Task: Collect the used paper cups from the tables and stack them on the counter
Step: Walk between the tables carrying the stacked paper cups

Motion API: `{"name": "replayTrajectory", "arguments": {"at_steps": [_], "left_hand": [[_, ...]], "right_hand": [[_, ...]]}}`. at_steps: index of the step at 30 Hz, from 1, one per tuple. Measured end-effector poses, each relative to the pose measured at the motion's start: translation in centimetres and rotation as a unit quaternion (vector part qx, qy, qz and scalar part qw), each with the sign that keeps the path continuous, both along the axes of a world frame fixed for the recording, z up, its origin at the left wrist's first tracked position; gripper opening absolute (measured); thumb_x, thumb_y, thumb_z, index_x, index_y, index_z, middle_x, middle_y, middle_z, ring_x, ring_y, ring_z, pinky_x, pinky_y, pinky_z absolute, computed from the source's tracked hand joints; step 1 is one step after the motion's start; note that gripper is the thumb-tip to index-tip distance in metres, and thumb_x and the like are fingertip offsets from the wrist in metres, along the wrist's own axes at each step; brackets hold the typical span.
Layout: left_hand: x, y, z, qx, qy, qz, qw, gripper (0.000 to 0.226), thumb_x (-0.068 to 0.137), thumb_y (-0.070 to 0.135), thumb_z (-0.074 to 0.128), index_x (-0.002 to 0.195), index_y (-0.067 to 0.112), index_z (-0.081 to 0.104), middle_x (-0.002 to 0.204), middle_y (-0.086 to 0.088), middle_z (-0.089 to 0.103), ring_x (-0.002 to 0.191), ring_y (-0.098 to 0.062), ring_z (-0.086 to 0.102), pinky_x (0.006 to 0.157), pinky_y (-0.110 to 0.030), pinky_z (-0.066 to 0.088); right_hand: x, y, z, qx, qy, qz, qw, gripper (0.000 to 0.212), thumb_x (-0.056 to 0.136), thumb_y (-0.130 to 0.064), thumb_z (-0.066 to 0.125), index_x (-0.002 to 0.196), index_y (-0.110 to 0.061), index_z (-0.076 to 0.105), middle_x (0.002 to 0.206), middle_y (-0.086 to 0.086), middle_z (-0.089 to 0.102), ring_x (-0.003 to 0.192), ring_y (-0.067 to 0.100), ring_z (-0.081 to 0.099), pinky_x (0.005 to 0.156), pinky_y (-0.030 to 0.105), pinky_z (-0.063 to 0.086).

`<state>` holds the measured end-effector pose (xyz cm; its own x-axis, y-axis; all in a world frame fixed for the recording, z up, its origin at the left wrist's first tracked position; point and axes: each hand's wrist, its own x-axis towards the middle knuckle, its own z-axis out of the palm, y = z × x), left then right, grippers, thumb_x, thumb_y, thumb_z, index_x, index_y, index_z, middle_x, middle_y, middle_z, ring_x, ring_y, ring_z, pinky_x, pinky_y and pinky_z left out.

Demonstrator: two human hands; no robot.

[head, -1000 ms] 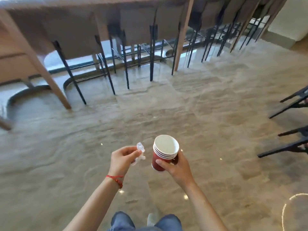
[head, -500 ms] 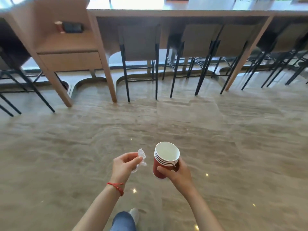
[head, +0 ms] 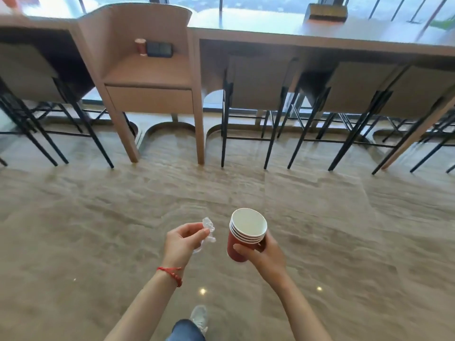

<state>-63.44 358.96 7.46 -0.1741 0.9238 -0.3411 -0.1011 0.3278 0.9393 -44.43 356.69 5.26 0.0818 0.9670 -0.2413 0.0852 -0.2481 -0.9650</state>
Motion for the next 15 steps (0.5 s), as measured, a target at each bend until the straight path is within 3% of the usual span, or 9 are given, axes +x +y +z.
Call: {"name": "replayTrajectory", "arguments": {"at_steps": [5,15], "left_hand": [[-6.0,7.9,0.9,0.009,-0.004,0.045,0.999,0.01,0.072,0.004,0.075,0.072,0.013,0.071,0.051,0.011,0.065,0.042,0.003,0.048,0.045,-0.009,0.041],[-14.3,18.6,0.4,0.001,-0.008,0.169,0.986,0.01,0.07,0.005,0.077,0.074,0.012,0.071,0.05,0.011,0.064,0.041,0.004,0.047,0.044,-0.009,0.041]], "right_hand": [[-5.3,9.0,1.3,0.013,0.003,0.032,0.999,0.055,0.065,-0.003,0.083,0.11,-0.023,0.059,0.094,-0.011,0.071,0.085,-0.002,0.066,0.07,0.013,0.049],[-13.8,24.0,1.6,0.029,-0.019,0.154,0.988,0.054,0.064,-0.002,0.083,0.101,-0.031,0.057,0.091,-0.01,0.069,0.084,-0.005,0.065,0.071,0.013,0.049]]}}
